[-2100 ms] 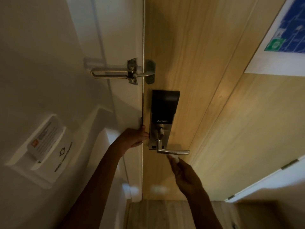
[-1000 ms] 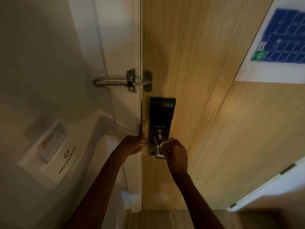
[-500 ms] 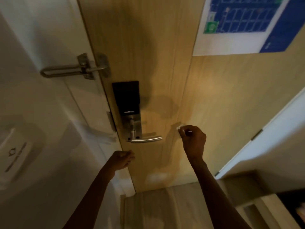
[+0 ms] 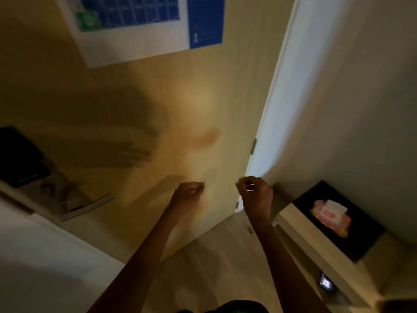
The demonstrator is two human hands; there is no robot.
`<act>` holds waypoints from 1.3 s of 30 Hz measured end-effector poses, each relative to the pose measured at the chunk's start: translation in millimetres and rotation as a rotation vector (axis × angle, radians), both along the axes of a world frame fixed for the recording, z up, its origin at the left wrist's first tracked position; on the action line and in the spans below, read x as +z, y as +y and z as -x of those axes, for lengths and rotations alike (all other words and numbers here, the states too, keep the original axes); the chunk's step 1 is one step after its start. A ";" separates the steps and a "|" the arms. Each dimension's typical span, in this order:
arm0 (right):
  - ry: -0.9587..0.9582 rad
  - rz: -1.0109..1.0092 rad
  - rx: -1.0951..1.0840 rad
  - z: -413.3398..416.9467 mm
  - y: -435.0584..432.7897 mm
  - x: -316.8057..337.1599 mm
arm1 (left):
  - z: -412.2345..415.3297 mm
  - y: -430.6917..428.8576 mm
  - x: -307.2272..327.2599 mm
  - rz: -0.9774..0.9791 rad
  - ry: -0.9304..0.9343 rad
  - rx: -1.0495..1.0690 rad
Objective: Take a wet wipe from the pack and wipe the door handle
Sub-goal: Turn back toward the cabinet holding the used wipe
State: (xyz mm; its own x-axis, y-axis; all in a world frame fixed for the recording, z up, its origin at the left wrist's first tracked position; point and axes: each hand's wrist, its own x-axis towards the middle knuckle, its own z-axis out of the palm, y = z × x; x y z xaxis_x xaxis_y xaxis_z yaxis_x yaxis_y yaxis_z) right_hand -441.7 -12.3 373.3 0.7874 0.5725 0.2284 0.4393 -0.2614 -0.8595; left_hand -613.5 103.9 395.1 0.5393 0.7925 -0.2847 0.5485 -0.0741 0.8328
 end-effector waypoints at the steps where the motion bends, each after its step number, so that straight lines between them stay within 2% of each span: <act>1: 0.001 0.016 -0.025 -13.0 -10.9 -0.2 | -19.5 -4.6 1.9 -0.039 -0.009 -0.025; 5: 0.043 0.055 -0.145 -71.2 -64.3 -18.7 | -96.9 -39.1 -11.3 -0.163 0.001 -0.181; 11: 0.045 0.154 -0.330 -137.0 -151.8 -54.9 | -187.6 -99.1 -59.9 -0.276 0.110 -0.460; 18: 0.195 0.244 -0.515 -194.8 -211.0 -96.5 | -264.4 -131.4 -95.0 -0.456 0.147 -0.674; 29: 0.269 0.283 -0.830 -280.9 -230.9 -124.3 | -391.4 -108.0 -147.0 -0.482 0.280 -0.998; 39: 0.303 0.351 -0.941 -349.1 -245.6 -162.7 | -474.7 -111.0 -170.3 -0.420 0.362 -1.105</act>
State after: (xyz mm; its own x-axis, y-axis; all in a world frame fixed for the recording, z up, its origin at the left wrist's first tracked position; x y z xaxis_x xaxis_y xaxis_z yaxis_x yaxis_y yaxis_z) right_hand -92.6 -257.9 210.7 0.9456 -0.3048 -0.1135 -0.2920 -0.6416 -0.7093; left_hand -138.8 -7.1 224.8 0.9204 0.0275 -0.3901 0.2150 -0.8688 0.4461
